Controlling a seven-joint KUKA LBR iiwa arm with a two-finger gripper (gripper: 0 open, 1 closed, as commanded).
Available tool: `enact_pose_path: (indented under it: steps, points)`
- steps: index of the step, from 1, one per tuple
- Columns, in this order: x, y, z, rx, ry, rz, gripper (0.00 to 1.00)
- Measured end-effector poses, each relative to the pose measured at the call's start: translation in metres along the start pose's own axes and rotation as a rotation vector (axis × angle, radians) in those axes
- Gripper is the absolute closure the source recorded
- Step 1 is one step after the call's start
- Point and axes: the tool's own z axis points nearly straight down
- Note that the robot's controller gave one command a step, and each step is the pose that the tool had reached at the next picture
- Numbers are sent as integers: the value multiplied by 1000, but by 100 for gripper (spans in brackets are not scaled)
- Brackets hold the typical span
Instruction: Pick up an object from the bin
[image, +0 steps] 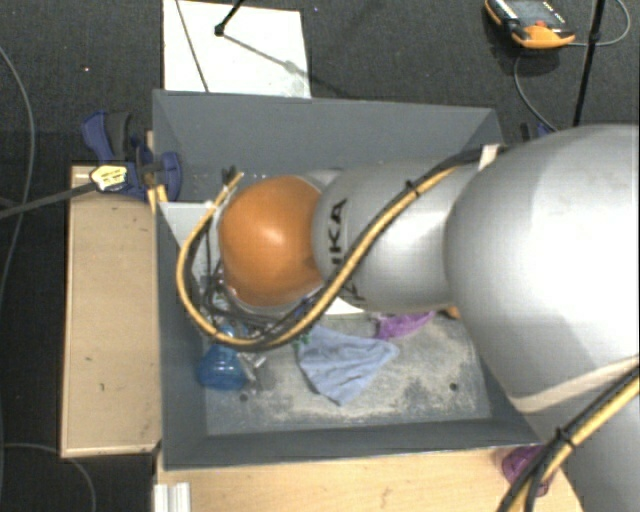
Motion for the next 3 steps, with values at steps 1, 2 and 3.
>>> enact_pose_path:
  steps: [1, 2, 3]
  points:
    - [-24, -24, 2, 5, 5, -296, 0]
    - [-20, -34, 2, -1, -3, -464, 100]
    - [-20, -34, 2, -1, -2, -463, 100]
